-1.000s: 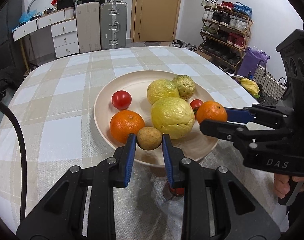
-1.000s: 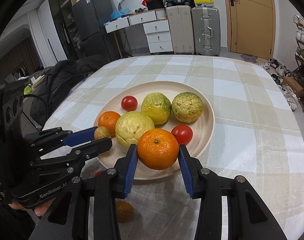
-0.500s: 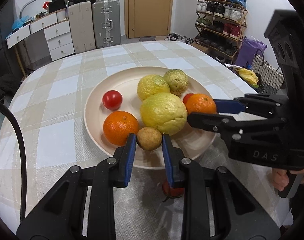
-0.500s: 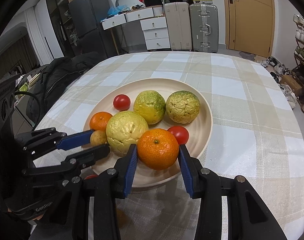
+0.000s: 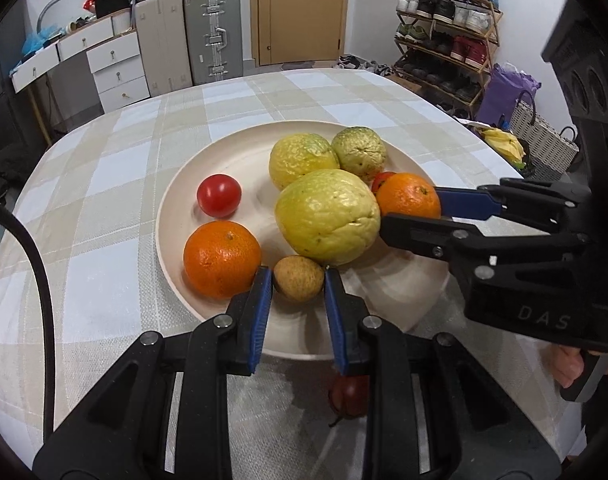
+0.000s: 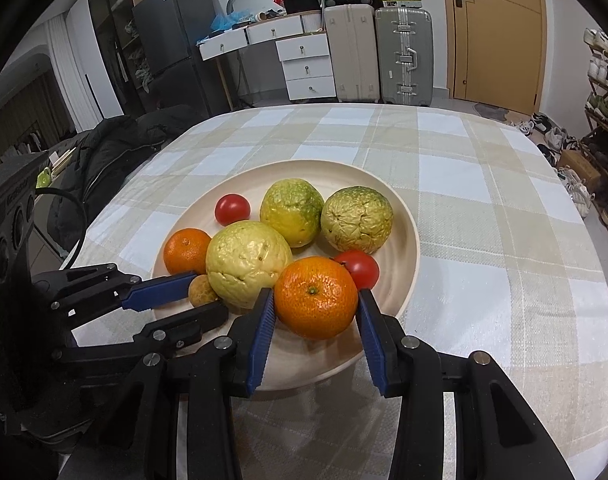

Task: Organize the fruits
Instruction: 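Carry mandarin and brown fruit onto the cream plate and open both grippers, then move both grippers toward the remaining red tomato and brown fruit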

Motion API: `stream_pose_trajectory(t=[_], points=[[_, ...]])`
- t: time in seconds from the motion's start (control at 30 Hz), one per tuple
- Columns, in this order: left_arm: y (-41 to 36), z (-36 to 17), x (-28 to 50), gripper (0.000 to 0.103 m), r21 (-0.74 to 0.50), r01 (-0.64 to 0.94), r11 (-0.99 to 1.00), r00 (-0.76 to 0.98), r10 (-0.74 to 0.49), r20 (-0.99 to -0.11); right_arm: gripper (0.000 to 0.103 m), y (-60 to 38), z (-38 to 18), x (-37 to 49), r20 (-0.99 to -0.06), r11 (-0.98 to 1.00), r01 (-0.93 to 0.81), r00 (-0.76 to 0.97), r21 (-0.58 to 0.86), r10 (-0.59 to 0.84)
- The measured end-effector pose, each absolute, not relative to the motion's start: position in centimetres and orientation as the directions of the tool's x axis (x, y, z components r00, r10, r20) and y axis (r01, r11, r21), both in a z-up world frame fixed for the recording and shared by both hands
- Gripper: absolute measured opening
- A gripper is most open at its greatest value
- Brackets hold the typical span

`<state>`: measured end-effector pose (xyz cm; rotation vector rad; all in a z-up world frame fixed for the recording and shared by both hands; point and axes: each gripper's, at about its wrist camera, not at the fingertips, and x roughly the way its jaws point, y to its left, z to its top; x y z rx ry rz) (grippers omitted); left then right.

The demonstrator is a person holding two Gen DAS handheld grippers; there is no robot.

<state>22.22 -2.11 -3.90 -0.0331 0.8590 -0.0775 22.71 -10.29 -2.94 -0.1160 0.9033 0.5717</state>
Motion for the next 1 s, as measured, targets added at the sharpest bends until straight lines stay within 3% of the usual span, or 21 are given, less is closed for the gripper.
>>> stream_pose_trajectory(t=[0.33, 0.6, 0.7, 0.77, 0.83, 0.9, 1.0], points=[[-1.4, -3.9, 22.5, 0.024, -0.068, 0.039, 0.997, 0.654, -0.076, -0.753, 0.042, -10.3, -3.1, 22.7, -0.758, 0.852, -0.504, 0.497, 0.142, 0.421], [-2.8, -3.5, 20.9, 0.027, 0.037, 0.050, 0.998, 0.678, -0.006, -0.735, 0.049, -11.2, -2.5, 21.9, -0.725, 0.855, -0.494, 0.530, 0.158, 0.441], [-2.8, -3.0, 19.8, 0.041, 0.040, 0.050, 0.998, 0.697, -0.006, -0.717, 0.051, -11.7, -2.0, 21.4, -0.709, 0.859, -0.490, 0.551, 0.151, 0.439], [-2.6, -2.6, 19.0, 0.054, 0.027, 0.054, 0.998, 0.708, -0.020, -0.706, 0.061, -12.2, -1.4, 20.9, -0.694, 0.863, -0.481, 0.568, 0.158, 0.443], [-2.3, -2.2, 18.0, 0.074, 0.005, 0.057, 0.998, 0.715, -0.038, -0.698, 0.087, -12.9, -0.7, 20.1, -0.666, 0.861, -0.478, 0.587, 0.174, 0.460], [-1.8, -1.7, 17.1, 0.087, -0.011, 0.050, 0.999, 0.723, -0.044, -0.690, 0.098, -13.4, 0.1, 19.0, -0.647, 0.862, -0.476, 0.604, 0.177, 0.466], [-1.5, -1.1, 15.6, 0.089, -0.016, 0.039, 0.999, 0.732, -0.040, -0.680, 0.103, -13.9, 0.5, 17.8, -0.658, 0.876, -0.453, 0.611, 0.166, 0.440]])
